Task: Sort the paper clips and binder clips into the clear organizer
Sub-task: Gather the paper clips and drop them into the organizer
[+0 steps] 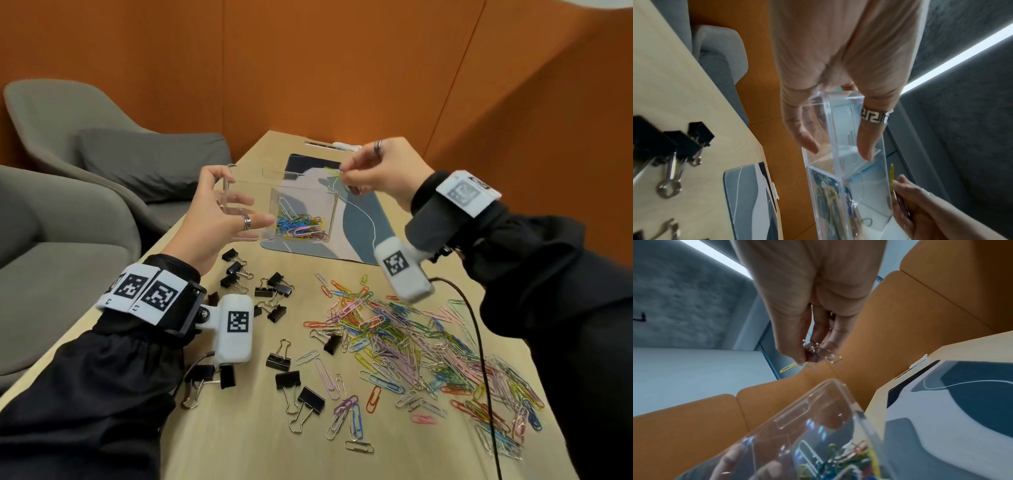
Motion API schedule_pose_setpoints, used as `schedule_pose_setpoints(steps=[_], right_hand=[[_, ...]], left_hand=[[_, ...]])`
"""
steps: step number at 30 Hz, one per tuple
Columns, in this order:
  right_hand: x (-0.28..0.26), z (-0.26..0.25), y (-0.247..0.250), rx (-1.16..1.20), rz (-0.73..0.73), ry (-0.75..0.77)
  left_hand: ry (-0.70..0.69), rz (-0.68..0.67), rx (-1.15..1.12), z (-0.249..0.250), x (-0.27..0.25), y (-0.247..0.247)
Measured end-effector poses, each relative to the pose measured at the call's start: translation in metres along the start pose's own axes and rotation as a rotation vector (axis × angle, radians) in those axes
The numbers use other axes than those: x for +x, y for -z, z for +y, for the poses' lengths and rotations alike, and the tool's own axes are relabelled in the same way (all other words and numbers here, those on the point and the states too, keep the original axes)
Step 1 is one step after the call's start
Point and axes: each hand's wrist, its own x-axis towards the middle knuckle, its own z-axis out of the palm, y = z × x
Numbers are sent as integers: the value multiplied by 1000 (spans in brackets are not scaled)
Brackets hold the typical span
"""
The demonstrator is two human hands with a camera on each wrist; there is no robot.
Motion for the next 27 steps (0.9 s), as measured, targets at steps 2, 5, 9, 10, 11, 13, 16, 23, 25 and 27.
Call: schedule_pose_setpoints(steps=[2,5,9,10,11,13,16,23,25,27], right_hand=[[11,-8,-6,14,42,33],[21,-12,-22,-6,66,64],[11,-11,-37,-97,-8,124],[7,-11,-38,-126,-35,138],[4,-10,-38,-143,-62,147],[1,-9,-34,-145,-126,135],[3,-7,-29,-152,-245,89],[2,-7,-27,-152,-190,170],[3,0,-22,-84,-45,221],[1,10,-16,-91,101,244]], left_hand=[[11,-25,-12,0,-1,-1],[28,-56,-15,1,-3,-2],[27,-68,-12,2,-3,-3],[26,-69,-12,2,-3,-3],[24,-74,-5,2,-3,-3],[23,-89,14,2,-4,-4],[24,-104,29,2,-5,-5],[25,-69,17,2,-5,-5],[19,-49,3,2,-4,-4],[6,-30,-5,2,-3,-4]])
